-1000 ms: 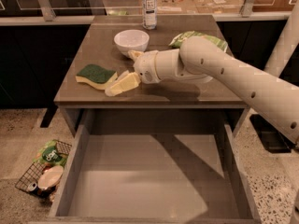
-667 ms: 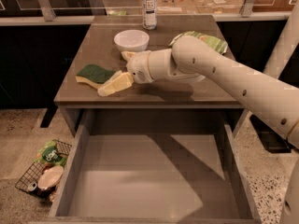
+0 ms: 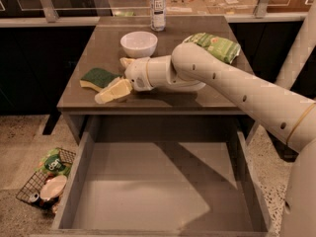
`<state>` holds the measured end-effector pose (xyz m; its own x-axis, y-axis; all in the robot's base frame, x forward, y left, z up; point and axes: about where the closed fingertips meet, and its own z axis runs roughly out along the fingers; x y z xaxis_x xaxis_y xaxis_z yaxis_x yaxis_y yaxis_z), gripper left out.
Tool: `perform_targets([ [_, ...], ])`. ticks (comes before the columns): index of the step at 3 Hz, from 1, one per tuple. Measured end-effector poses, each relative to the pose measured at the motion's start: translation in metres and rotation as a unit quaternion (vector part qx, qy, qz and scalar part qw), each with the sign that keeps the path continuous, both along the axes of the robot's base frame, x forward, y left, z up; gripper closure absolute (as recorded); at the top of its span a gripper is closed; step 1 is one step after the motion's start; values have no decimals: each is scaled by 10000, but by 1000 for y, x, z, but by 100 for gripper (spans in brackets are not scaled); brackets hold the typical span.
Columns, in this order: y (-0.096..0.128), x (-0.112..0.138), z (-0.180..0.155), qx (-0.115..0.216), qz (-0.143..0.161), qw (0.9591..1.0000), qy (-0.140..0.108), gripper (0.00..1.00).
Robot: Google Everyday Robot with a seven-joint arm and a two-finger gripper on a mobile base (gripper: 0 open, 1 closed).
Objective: Place sponge into top drawer
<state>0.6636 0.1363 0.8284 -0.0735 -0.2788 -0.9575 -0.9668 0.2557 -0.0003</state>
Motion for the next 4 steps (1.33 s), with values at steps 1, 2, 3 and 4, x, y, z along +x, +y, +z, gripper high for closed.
perform_targets([
  [1,3,4,-11,160,8,9999,42,16],
  [2,5,4,-13,166,31,9998,50,39],
  [3,8,3,-13,166,51,9998,53,62],
  [4,10,2,-13,168,74,9998,57,86],
])
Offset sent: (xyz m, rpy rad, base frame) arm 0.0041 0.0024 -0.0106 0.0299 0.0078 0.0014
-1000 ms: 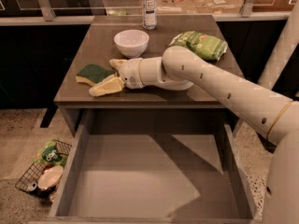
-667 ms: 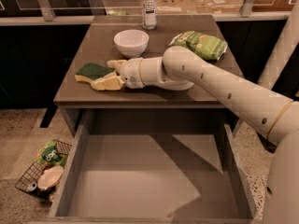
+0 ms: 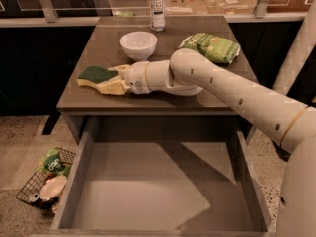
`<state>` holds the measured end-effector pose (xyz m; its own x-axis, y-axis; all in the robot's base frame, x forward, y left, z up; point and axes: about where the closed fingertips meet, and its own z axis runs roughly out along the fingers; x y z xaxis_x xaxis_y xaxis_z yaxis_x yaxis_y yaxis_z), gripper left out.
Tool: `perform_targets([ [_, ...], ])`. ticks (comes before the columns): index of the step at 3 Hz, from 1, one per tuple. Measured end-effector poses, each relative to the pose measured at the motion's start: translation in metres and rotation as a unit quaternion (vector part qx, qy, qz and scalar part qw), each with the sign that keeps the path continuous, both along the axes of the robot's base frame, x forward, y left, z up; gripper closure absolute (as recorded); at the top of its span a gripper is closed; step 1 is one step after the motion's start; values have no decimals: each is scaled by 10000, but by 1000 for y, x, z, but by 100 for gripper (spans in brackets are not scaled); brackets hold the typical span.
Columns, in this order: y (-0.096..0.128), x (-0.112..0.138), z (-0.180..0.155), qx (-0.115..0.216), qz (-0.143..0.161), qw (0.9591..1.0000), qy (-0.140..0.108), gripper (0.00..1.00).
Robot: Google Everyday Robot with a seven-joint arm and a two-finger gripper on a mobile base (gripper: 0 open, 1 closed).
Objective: Place sponge into top drawer
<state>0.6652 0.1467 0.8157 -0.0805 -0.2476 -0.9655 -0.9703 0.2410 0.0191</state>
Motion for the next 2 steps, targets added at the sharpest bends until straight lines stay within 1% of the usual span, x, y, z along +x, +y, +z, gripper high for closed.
perform_targets([
  [1,3,-1,0,2,21,10000,4,100],
  [2,3,-1,0,2,22,10000,4,100],
])
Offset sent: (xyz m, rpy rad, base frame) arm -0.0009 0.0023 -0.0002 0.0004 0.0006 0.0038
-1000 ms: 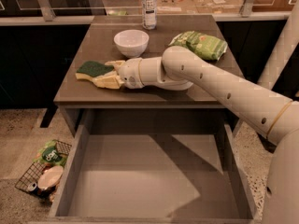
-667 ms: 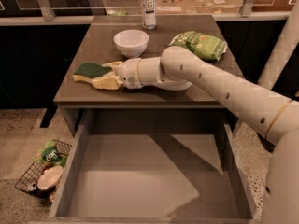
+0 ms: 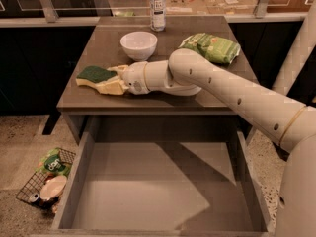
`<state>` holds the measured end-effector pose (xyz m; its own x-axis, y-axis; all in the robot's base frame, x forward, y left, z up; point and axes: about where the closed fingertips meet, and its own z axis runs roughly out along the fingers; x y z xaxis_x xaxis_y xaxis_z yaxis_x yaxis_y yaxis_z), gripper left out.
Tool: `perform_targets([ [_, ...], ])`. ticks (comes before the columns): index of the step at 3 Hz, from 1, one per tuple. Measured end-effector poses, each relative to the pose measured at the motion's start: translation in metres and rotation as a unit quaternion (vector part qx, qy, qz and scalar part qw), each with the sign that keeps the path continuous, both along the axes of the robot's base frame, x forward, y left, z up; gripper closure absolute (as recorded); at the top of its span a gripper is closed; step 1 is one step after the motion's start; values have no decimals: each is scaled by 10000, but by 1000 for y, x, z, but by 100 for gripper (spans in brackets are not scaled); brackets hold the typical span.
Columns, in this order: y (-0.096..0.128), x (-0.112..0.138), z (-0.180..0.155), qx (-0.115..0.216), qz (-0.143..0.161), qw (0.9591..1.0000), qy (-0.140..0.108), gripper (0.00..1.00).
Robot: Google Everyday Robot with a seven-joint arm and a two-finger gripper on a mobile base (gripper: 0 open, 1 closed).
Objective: Place sponge into top drawer
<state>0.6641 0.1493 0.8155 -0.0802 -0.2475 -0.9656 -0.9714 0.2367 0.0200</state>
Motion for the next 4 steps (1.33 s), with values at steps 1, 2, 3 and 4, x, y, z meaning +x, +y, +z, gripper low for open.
perform_targets([
  [1,-1,-6,12,-104,62,9999,10,100],
  [2,-12,-27,45,-353,86,9993,-88,100],
  [3,-28,-58,82,-520,108,9983,-256,100],
  [4,-50,-92,99,-551,56,9976,-419,100],
])
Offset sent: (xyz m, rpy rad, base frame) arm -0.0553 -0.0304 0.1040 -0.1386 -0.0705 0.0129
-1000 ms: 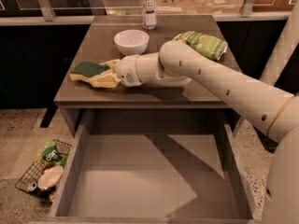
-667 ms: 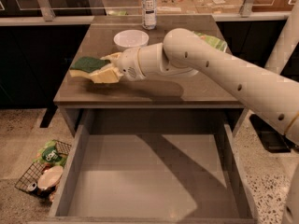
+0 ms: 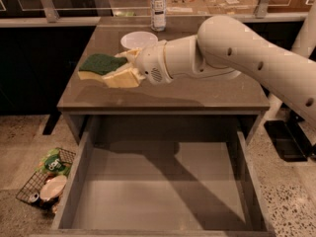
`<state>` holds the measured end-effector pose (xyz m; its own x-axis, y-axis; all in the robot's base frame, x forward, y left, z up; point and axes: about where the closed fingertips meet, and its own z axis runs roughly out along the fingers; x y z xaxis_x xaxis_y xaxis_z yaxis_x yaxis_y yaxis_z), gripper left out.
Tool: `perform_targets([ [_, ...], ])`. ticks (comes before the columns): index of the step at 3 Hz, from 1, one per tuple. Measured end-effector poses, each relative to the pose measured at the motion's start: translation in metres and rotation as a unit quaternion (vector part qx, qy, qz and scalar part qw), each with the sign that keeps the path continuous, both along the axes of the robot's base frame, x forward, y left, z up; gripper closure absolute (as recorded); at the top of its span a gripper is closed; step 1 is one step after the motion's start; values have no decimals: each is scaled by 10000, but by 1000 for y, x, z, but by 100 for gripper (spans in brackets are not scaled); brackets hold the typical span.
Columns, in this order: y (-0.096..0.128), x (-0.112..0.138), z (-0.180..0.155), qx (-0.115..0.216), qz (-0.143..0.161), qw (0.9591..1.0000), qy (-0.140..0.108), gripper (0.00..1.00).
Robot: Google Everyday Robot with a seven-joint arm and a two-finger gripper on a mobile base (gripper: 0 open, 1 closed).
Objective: Place sponge into top drawer
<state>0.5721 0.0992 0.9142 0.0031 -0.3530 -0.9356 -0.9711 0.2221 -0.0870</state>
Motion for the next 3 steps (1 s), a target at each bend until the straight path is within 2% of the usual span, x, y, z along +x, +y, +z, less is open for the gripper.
perform_targets([
  [1,-27,-40,-2,-23,-56,9999,-151,100],
  [2,-61,-74,-28,-283,-273,9992,-87,100],
  [3,-88,-96,-65,-632,-489,9968,66,100],
])
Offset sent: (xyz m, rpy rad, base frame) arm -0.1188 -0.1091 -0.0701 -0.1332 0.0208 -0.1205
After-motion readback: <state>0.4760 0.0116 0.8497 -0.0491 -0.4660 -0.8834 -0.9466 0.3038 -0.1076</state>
